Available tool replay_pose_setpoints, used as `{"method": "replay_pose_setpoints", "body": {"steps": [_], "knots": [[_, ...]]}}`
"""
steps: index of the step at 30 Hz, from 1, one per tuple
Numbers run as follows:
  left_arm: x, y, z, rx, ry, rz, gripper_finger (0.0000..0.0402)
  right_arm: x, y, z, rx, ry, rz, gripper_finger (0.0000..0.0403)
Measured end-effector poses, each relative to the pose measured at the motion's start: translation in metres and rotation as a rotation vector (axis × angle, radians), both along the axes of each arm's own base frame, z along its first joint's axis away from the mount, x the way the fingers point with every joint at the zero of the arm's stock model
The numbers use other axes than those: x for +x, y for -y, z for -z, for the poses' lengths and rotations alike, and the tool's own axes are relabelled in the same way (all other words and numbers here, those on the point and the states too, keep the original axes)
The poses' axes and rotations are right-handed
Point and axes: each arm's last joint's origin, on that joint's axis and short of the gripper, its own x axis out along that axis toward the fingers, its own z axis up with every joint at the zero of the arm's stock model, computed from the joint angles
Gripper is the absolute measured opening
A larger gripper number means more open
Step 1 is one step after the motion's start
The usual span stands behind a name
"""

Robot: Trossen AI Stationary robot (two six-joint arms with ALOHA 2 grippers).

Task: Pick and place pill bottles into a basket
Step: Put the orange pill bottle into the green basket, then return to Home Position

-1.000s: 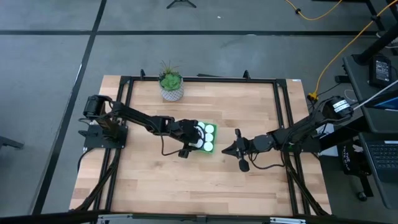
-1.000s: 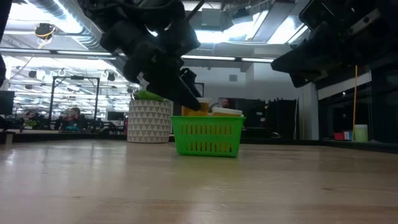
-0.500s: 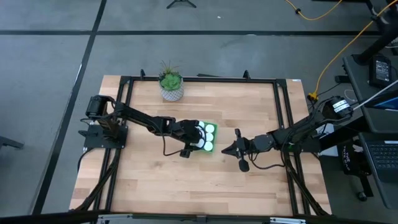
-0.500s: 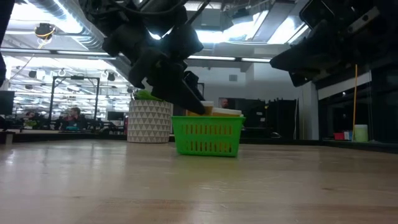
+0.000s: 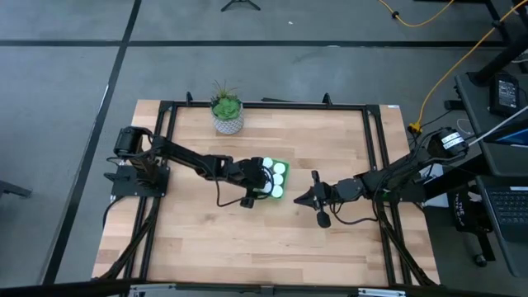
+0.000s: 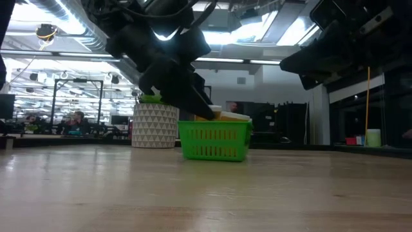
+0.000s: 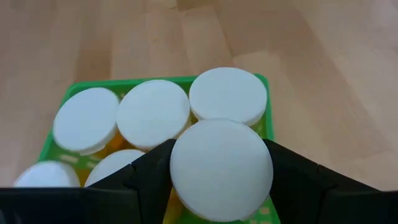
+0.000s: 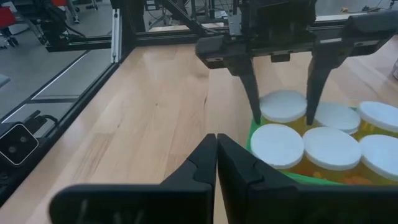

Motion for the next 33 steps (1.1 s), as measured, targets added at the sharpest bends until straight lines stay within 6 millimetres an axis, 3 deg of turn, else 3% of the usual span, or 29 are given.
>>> {"method": "replay_pose_setpoints", "body": {"steps": [22, 27, 33], "knots": [[-0.001, 0.003, -0.003, 0.048, 0.003, -0.024, 0.0246, 0.000, 0.000, 0.000, 0.000, -0.001, 0.000, 0.0017], [-0.009, 0.006, -0.022, 0.057, 0.023, -0.008, 0.0243, 0.000, 0.000, 0.000, -0.001, -0.001, 0.000, 0.0017], [-0.034, 0.012, -0.065, 0.072, 0.073, 0.035, 0.0228, 0.000, 0.000, -0.001, 0.005, 0.011, 0.000, 0.0017]]}}
